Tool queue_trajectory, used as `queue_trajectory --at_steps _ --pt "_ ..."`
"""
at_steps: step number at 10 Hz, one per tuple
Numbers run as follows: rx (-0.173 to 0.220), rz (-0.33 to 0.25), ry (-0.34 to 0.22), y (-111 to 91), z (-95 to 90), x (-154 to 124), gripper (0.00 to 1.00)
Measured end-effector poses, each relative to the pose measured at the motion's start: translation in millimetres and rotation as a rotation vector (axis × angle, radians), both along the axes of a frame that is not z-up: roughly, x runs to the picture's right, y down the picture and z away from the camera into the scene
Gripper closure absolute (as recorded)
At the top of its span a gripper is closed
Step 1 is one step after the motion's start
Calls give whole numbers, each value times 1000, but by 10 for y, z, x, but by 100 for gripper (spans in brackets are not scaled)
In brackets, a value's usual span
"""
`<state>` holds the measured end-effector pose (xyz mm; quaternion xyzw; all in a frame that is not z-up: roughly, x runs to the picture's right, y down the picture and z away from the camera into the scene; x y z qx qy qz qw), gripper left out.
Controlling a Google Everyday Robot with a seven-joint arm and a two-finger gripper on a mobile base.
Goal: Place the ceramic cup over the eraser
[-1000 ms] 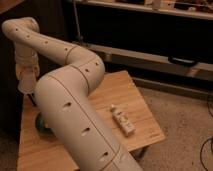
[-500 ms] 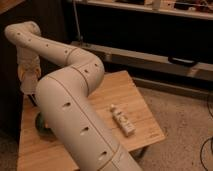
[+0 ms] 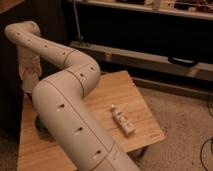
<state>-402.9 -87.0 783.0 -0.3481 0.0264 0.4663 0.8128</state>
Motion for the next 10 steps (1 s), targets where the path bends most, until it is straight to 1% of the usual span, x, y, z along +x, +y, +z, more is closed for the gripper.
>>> queue_trajectory --at_steps 3,7,8,10 --pt "-10 5 -17 -4 -4 -47 100" --pt "-23 -4 -40 18 -33 -135 100" --pt "-27 -6 -41 26 -35 -143 98" --pt "-38 -12 -38 51 -30 -155 81"
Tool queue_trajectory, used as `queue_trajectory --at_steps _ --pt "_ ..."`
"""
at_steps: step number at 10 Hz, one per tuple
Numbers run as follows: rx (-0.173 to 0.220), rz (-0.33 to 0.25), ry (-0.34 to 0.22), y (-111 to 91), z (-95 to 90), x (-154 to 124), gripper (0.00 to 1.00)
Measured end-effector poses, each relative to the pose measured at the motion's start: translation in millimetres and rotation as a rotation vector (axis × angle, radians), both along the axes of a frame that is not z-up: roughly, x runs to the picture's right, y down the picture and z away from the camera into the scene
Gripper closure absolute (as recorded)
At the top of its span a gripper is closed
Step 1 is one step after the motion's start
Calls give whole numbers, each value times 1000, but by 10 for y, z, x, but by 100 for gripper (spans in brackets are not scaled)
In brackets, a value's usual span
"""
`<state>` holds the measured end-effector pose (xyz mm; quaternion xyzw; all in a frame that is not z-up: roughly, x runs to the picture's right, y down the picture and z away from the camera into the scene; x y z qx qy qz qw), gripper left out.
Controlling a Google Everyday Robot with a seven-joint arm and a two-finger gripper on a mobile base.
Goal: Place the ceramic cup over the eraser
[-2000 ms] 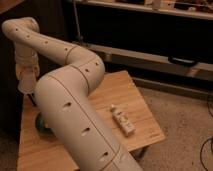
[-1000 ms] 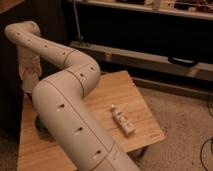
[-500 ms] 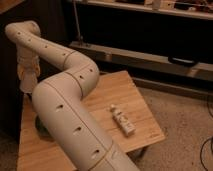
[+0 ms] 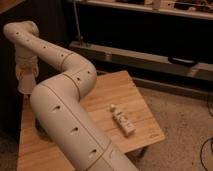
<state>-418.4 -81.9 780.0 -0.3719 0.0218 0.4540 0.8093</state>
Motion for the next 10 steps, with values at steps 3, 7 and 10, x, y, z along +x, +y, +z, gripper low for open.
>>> queue_trajectory --at_steps 3,7,10 --pt "-14 -7 9 39 15 21 48" --pt "-32 -13 9 82 36 33 20" --pt "-41 -11 0 97 46 30 20"
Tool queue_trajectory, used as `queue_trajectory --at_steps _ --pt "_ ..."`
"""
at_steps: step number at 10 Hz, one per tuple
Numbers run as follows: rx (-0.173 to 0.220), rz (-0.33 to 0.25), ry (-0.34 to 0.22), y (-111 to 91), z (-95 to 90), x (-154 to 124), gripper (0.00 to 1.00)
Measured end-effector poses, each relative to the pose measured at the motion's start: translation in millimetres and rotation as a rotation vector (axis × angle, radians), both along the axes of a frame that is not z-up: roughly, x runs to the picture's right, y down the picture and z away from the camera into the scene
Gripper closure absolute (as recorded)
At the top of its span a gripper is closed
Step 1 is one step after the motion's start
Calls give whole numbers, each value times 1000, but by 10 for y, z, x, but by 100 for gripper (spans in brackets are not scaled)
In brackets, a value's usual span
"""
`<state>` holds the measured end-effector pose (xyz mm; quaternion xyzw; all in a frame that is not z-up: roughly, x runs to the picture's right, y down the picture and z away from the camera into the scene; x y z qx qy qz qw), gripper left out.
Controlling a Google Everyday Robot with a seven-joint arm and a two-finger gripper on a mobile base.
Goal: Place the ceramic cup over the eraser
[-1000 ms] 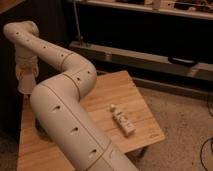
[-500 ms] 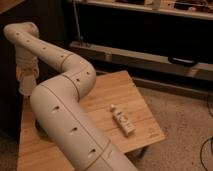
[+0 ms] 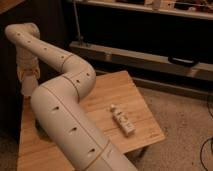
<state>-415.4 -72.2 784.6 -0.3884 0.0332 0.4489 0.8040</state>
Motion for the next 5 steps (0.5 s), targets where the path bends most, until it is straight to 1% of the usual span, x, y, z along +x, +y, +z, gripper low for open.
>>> queue_trajectory --at_steps 3,5 --pt "-11 3 -8 19 5 5 20" --pt "-8 23 -25 9 -8 17 20"
